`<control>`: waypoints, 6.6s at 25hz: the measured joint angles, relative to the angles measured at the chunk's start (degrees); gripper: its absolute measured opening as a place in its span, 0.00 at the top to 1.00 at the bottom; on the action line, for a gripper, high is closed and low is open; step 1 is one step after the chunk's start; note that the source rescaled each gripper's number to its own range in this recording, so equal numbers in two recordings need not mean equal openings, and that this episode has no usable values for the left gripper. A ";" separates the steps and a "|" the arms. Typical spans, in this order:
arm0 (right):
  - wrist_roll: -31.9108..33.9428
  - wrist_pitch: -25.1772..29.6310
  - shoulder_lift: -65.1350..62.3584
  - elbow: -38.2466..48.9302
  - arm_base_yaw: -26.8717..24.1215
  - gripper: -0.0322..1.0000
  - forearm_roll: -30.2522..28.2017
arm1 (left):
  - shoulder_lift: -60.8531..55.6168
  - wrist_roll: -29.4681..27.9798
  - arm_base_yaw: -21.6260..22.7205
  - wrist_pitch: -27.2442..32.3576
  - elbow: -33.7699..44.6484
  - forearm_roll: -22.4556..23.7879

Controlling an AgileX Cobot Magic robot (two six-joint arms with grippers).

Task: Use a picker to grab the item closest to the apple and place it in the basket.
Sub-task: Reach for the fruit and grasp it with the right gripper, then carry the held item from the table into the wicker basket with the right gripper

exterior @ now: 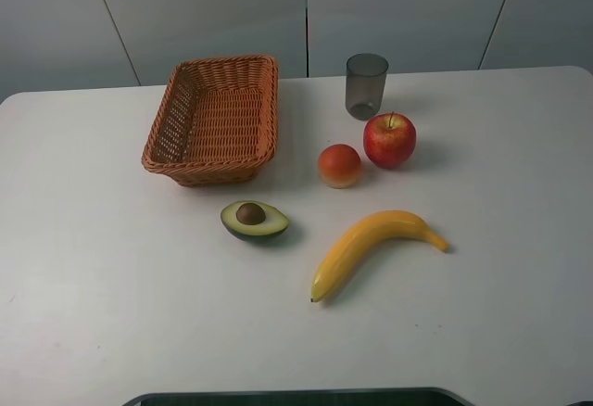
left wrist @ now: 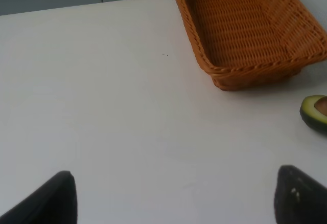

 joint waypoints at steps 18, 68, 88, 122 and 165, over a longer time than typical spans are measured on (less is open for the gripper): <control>-0.31 0.20 -0.03 0.00 0.00 0.00 2.40 | 0.00 0.00 0.00 0.00 0.00 0.00; -43.15 -3.99 98.28 -48.10 35.85 0.00 2.83 | 0.00 0.00 0.00 0.00 0.00 0.00; -58.94 -8.27 119.02 -57.56 34.27 0.00 2.56 | 0.00 0.00 0.00 0.00 0.00 0.00; -56.61 -16.56 127.29 -57.70 29.93 0.00 2.60 | 0.00 0.00 0.00 0.00 0.00 0.00; -56.82 -15.63 129.98 -57.70 29.93 0.97 2.60 | 0.00 -0.12 0.00 0.00 0.00 0.00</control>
